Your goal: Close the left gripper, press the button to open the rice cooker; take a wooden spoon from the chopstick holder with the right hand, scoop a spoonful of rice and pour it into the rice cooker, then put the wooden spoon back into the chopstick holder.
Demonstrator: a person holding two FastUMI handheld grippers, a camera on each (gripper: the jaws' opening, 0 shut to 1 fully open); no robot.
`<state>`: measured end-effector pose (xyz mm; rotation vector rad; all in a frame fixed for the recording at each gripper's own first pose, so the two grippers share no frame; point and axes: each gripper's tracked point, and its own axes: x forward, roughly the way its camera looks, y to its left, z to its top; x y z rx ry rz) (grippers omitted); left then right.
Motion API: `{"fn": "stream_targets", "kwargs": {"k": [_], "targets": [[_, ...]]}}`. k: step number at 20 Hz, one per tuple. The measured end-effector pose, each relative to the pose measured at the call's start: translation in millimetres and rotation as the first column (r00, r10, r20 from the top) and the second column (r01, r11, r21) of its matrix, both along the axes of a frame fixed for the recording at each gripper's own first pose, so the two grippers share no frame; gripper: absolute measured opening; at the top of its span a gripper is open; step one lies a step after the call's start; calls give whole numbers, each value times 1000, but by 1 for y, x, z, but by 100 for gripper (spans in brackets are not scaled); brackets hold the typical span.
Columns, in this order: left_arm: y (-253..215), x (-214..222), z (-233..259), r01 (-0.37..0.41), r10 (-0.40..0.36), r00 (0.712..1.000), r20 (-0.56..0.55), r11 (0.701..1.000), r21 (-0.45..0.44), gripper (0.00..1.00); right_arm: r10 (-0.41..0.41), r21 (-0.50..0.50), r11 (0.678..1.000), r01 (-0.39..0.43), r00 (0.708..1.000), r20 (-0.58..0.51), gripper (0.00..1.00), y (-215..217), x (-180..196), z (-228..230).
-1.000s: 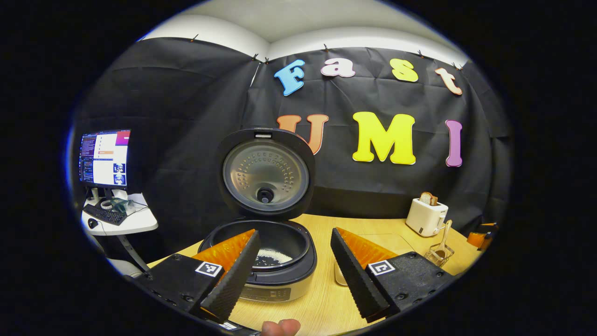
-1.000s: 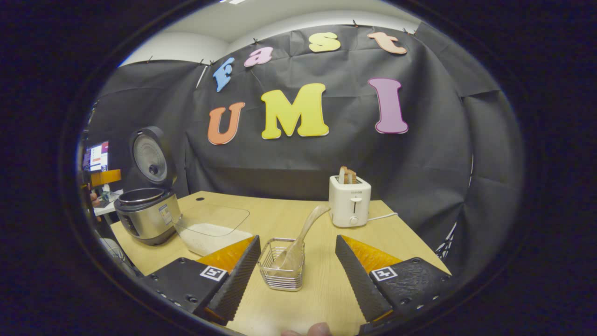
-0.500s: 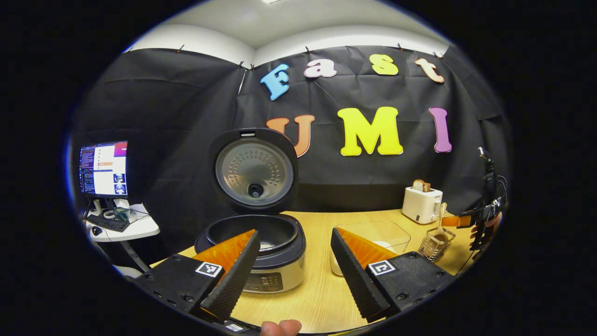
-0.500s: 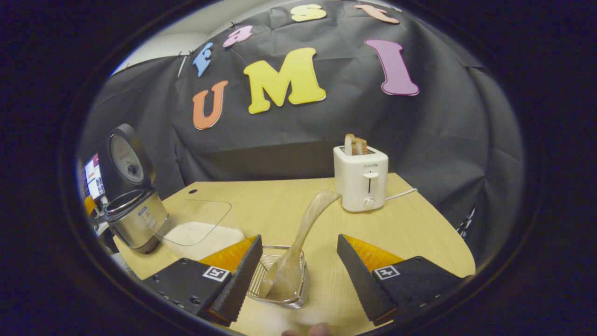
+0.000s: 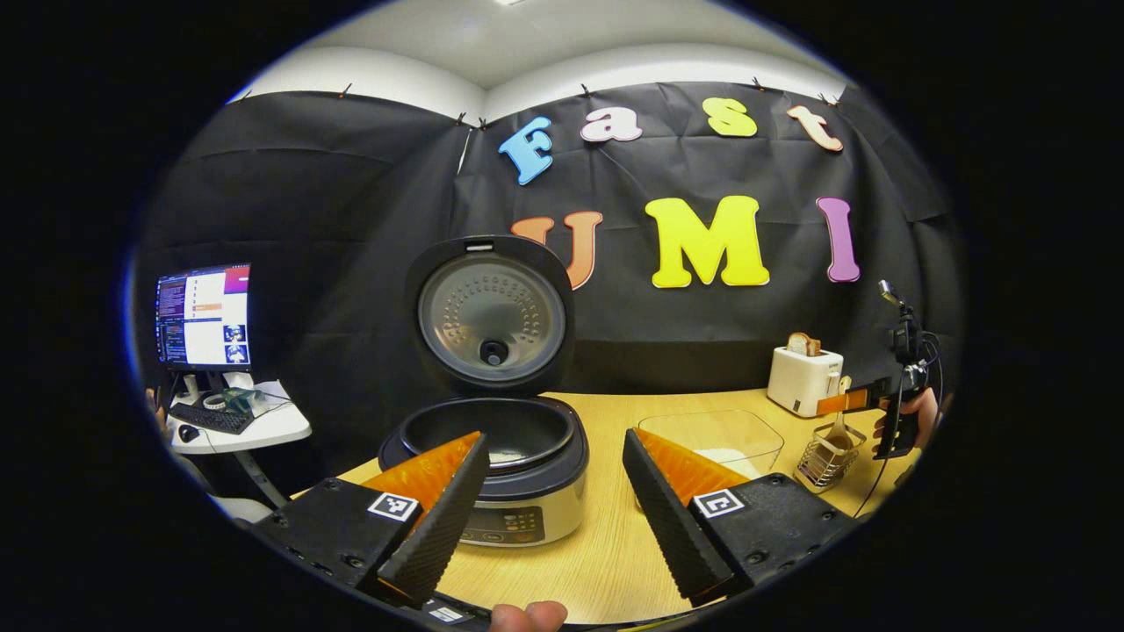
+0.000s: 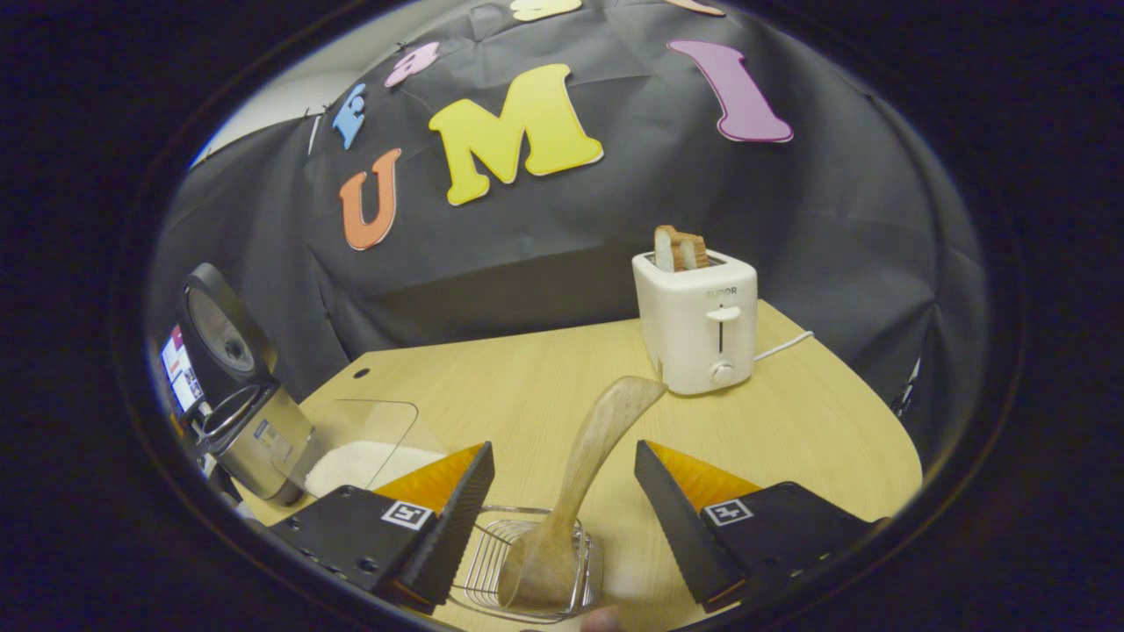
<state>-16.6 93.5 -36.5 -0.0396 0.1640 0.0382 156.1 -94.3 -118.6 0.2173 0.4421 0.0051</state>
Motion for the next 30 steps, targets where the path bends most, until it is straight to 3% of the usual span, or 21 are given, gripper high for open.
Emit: {"fn": "stream_targets", "kwargs": {"k": [3,4,5,6,7,9,11,14,24,30], "targets": [[2,1,3,-7,7,1000,5,1000,1,97,0,17,1000,1,1000,-6,93,-2,6,-4],[3,1,3,-7,7,1000,7,1000,0,97,1,29,1000,-1,1000,-12,81,-1,7,-6],[3,1,4,-7,7,1000,7,1000,1,97,5,39,999,-4,1000,-22,78,-1,6,-6],[5,1,4,-9,9,1000,9,1000,3,98,5,51,999,-4,1000,-28,56,-1,6,-9],[5,0,4,-10,10,1000,10,1000,4,98,-5,56,998,6,999,-32,50,-5,4,-9],[4,-1,4,-7,7,1000,10,1000,-3,98,-10,76,997,12,1000,-23,21,-8,-1,-3],[-1,-2,2,6,-6,1000,5,1000,-13,98,17,105,994,-16,1000,-12,13,1,-7,3],[-2,-1,3,14,-14,1000,7,1000,-22,98,35,74,997,-36,999,15,0,6,-13,11],[-6,0,-10,31,-30,999,32,998,-53,97,76,-97,993,-59,981,178,1,31,-41,85],[6,-1,-14,17,-14,999,47,997,-69,98,125,-176,981,-82,960,250,0,71,-49,130]]}}
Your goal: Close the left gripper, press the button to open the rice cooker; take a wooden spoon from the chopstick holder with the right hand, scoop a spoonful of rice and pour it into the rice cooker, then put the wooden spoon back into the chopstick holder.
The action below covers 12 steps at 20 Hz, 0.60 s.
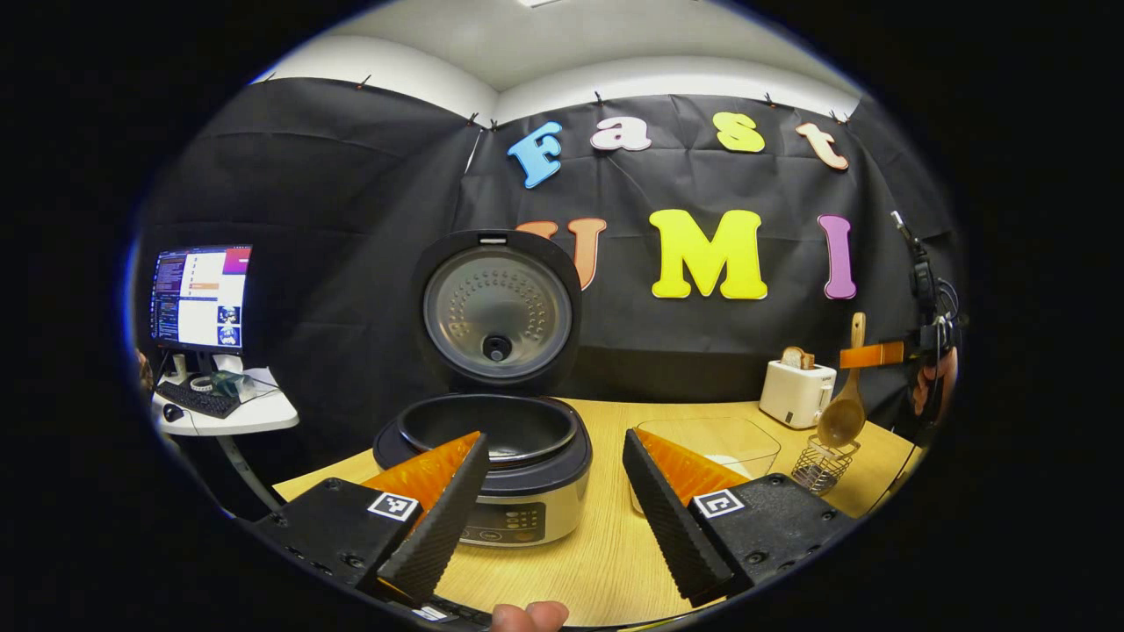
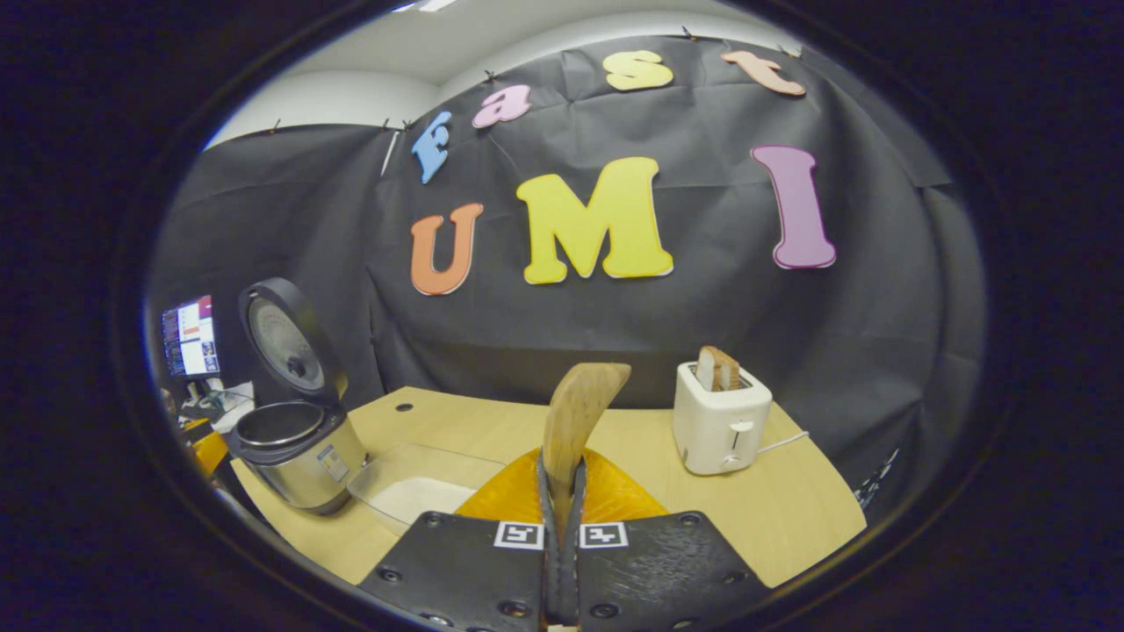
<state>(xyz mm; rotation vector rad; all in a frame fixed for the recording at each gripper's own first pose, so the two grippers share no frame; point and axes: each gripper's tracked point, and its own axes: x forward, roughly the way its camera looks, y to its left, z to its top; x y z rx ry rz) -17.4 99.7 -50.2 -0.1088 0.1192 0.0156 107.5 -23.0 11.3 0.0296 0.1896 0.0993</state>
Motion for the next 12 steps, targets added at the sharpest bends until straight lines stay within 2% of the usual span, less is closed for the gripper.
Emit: {"fn": "stream_targets", "kwargs": {"k": [5,7,12], "targets": [[19,-7,-4,-33,33,999,4,999,0,98,71,-64,996,-67,995,67,0,69,21,32],[26,-10,-6,-47,47,999,3,999,-3,98,95,-103,991,-87,992,79,0,96,36,32],[40,-11,-9,-87,87,996,1,996,-11,98,114,-207,972,-109,993,14,2,142,76,-20]]}}
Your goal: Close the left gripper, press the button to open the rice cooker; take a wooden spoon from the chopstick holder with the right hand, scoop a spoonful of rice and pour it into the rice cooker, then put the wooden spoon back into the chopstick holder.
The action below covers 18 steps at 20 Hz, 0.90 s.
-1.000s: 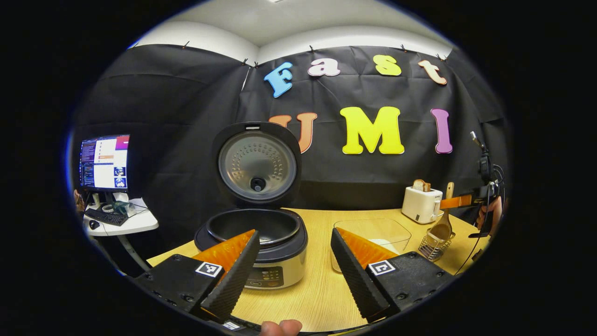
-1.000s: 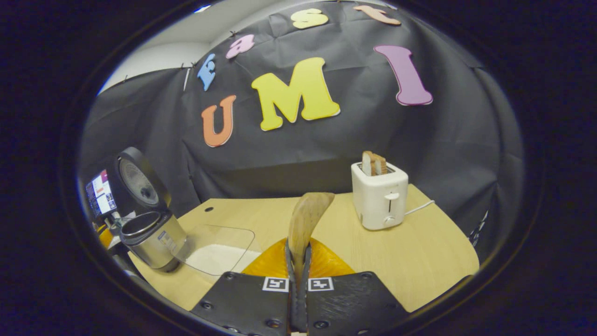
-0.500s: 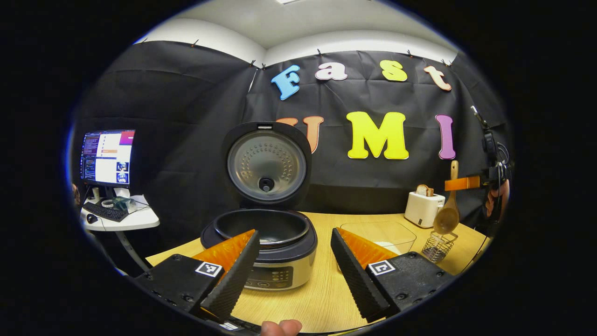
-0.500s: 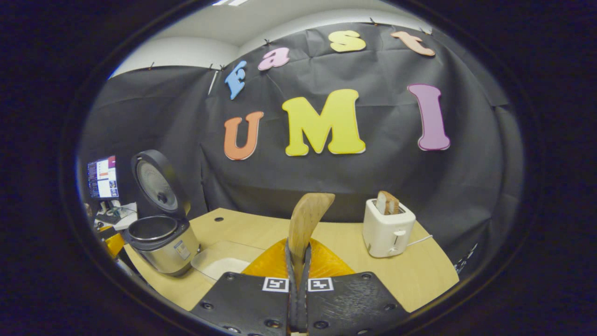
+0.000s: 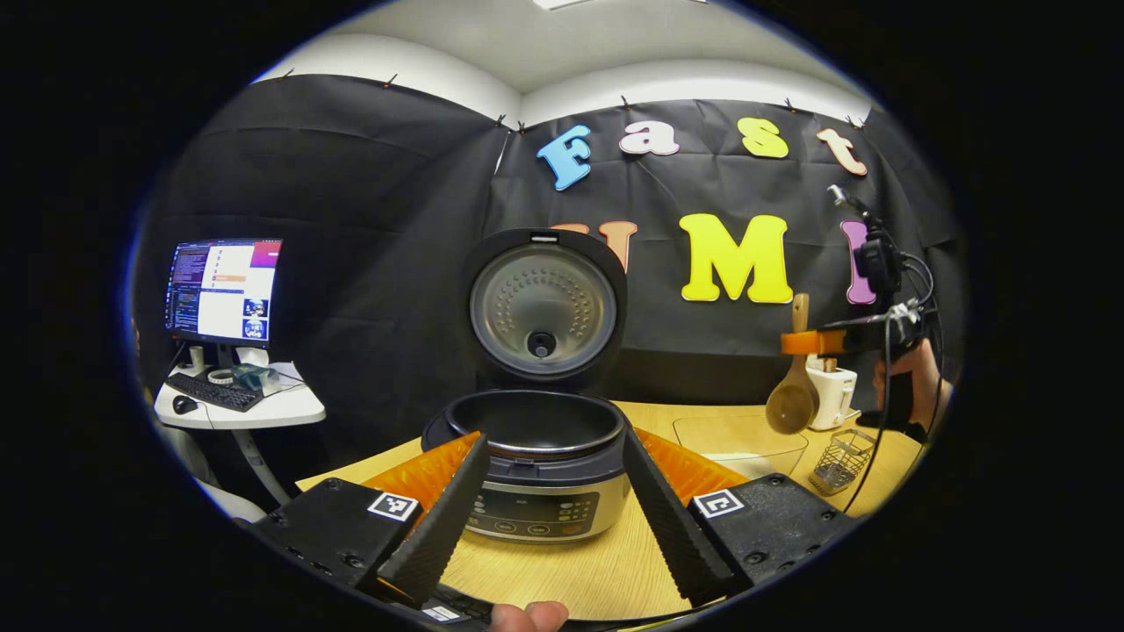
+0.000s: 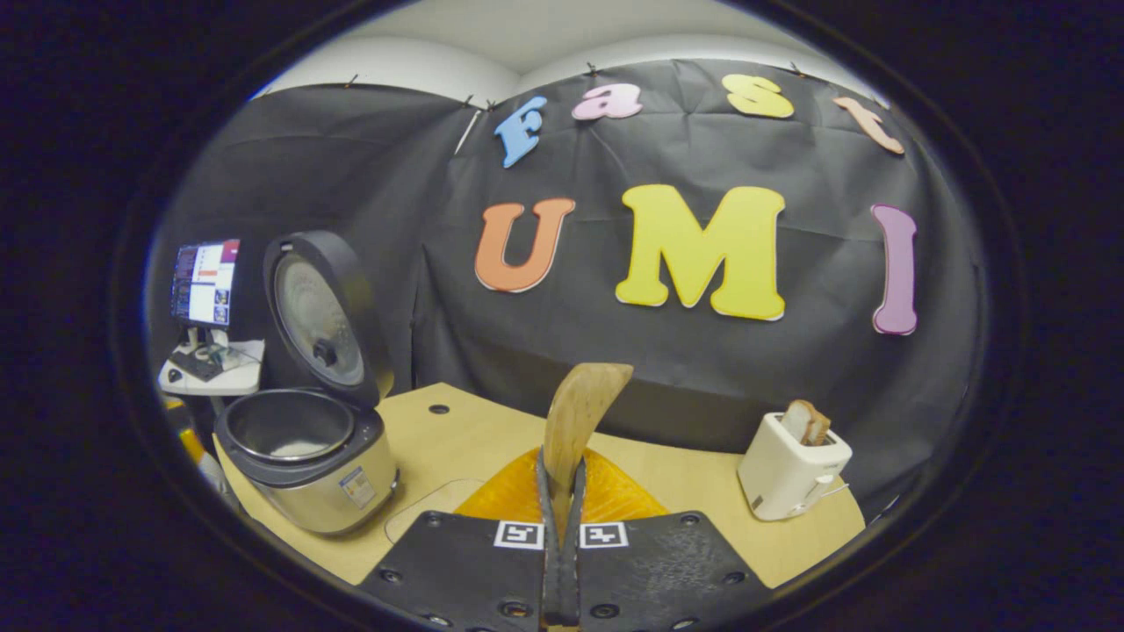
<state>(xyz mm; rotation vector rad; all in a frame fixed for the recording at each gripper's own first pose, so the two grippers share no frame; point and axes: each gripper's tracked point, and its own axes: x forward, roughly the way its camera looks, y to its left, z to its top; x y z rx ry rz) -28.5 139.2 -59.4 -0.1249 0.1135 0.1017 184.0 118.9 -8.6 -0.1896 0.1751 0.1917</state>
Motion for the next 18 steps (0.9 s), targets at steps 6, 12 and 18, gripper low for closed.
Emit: {"fn": "stream_targets", "kwargs": {"k": [6,12,18], "targets": [[1,8,0,8,-8,1000,17,1000,-5,97,-75,-180,981,73,997,-2,0,11,25,-58],[11,7,-4,2,-2,1000,13,1000,-22,98,-106,-191,977,100,994,-22,0,27,37,-85],[18,7,-4,0,1,1000,8,997,-72,98,-57,16,998,60,990,-132,0,61,31,-94]]}}
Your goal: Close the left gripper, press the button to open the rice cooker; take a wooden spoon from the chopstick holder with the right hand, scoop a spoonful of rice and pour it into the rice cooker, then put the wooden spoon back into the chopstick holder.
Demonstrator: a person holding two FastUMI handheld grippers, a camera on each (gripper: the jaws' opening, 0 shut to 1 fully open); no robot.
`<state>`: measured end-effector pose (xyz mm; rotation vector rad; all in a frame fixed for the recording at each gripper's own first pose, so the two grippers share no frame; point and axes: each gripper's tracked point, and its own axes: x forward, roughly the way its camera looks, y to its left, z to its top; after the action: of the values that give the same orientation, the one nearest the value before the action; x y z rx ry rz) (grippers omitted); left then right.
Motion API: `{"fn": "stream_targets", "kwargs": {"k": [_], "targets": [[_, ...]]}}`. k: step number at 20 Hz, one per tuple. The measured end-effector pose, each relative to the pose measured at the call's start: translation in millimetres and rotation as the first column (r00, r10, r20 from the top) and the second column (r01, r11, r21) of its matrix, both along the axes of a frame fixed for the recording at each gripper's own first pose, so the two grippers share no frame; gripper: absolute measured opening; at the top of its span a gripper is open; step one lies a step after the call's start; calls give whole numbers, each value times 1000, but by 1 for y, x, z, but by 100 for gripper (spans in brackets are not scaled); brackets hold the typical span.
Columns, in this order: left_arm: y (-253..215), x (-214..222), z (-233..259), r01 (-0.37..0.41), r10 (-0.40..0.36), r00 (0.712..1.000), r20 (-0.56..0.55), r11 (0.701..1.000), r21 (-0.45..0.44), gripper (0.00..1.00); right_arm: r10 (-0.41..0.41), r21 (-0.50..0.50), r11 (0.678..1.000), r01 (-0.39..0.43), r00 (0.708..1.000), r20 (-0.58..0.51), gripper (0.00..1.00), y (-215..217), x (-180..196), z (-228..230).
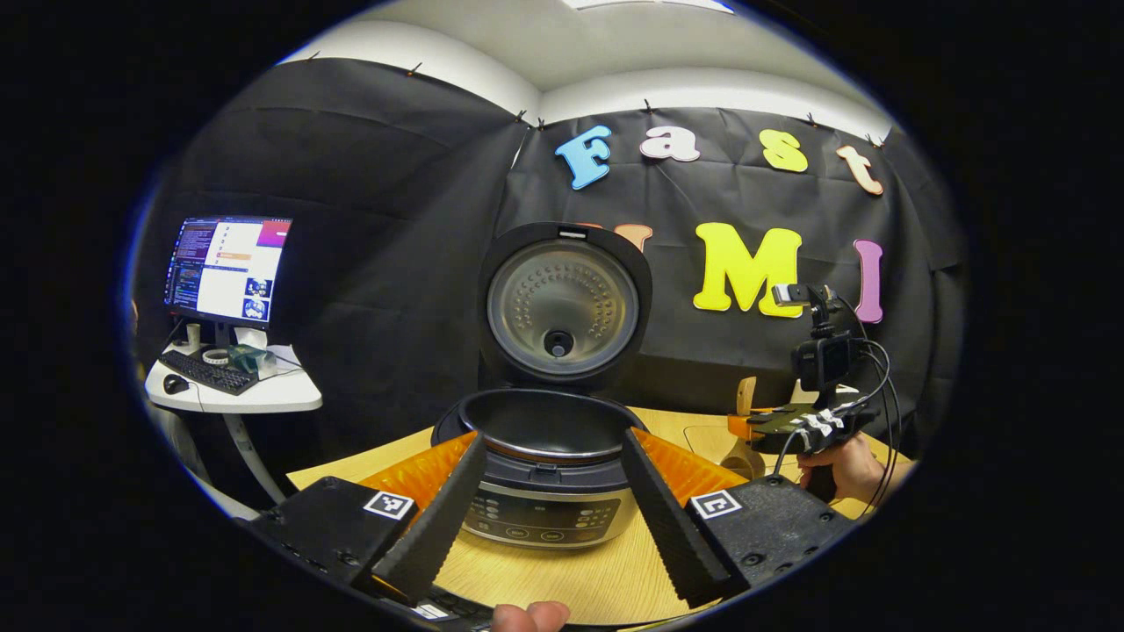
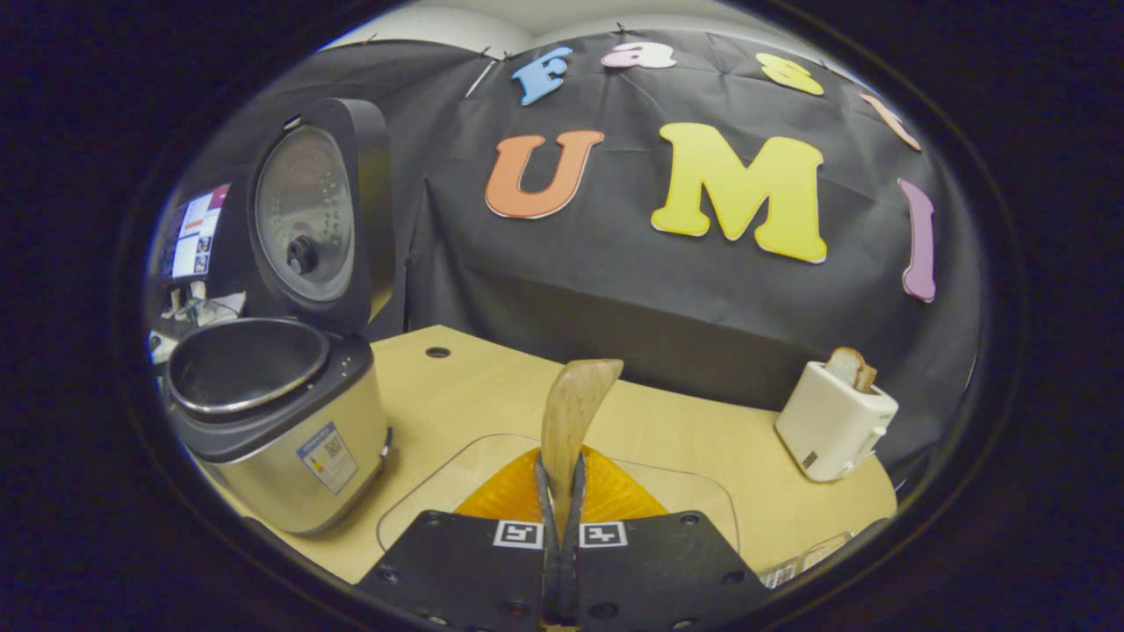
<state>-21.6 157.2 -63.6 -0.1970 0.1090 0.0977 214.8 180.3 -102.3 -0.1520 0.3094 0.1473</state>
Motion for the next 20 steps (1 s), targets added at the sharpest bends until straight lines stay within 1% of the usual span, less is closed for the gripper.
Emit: {"fn": "stream_targets", "kwargs": {"k": [3,6,7,9,12,13,15,17,18,20], "targets": [[4,-1,1,-8,8,1000,4,1000,4,98,-5,120,993,10,999,-43,0,5,0,0],[7,-2,1,-15,15,1000,-1,1000,12,98,-2,238,971,23,996,-89,0,3,1,5],[8,-2,1,-19,19,1000,-1,1000,10,98,0,293,956,31,995,-103,0,2,3,6],[5,-3,3,-17,17,1000,-1,1000,0,98,-1,408,911,58,990,-139,0,0,5,4],[0,-4,7,-8,7,1000,6,1000,15,98,-5,515,851,98,984,-179,0,-13,8,5],[-1,-3,7,-7,7,1000,8,1000,20,98,-3,564,819,108,983,-184,0,-21,9,8],[-3,-3,8,-7,6,1000,13,1000,23,98,14,667,735,123,980,-196,0,-35,9,14],[-5,-3,7,-5,5,1000,10,1000,20,98,28,742,653,152,974,-224,0,-50,11,15],[-4,-3,6,-3,3,1000,8,1000,15,98,23,770,615,170,972,-232,0,-57,11,17],[-7,-1,7,0,0,1000,15,1000,20,98,-7,800,570,186,975,-221,0,-79,12,18]]}}
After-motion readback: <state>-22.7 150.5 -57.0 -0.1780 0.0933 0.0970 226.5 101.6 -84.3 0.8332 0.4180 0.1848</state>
